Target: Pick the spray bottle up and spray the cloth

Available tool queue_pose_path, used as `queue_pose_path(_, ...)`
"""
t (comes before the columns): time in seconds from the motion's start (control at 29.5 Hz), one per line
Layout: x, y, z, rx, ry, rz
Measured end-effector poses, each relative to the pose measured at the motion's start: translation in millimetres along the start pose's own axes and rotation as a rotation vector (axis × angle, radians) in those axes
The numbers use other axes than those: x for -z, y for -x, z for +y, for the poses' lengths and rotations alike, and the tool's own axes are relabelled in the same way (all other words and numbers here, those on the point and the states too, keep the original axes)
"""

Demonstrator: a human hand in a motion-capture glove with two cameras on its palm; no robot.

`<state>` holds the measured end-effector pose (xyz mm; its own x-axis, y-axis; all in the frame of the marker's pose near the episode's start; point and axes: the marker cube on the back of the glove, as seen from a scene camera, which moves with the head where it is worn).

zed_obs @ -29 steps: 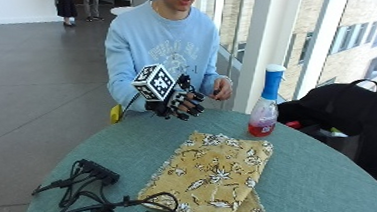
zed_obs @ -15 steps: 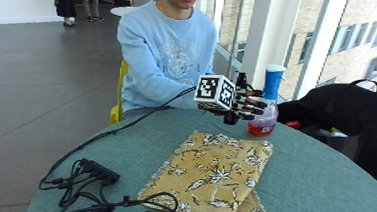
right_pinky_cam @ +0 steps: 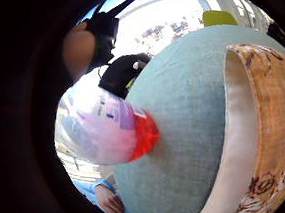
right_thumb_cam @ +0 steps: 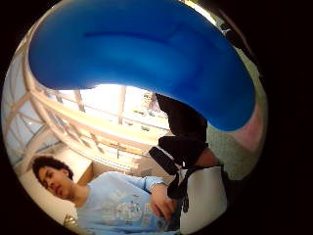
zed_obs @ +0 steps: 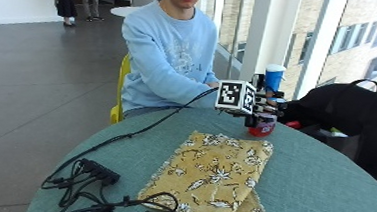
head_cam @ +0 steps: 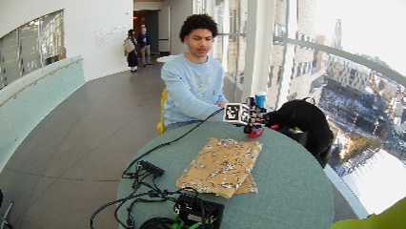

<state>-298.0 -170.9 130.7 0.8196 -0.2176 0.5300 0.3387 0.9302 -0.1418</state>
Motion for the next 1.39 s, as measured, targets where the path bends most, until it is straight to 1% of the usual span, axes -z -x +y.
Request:
queue_pose_path(0.31,-6,-9,-5,-0.022,-0.008,-0.039)
queue_pose_path(0.47,-10,-10,-4,-0.005,-0.020,-0.027)
queue_pose_path(0.75,10,2,6,0.040,-0.075,0.002)
queue_pose_path(0.92,54,15,32,0.077,-0.136,0.045)
queue_pose_path(1.02,90,18,54,0.069,-0.181,0.078)
queue_pose_path(1.22,170,14,111,0.016,-0.283,0.179)
queue_pose_path(1.39,239,2,162,-0.075,-0.350,0.314)
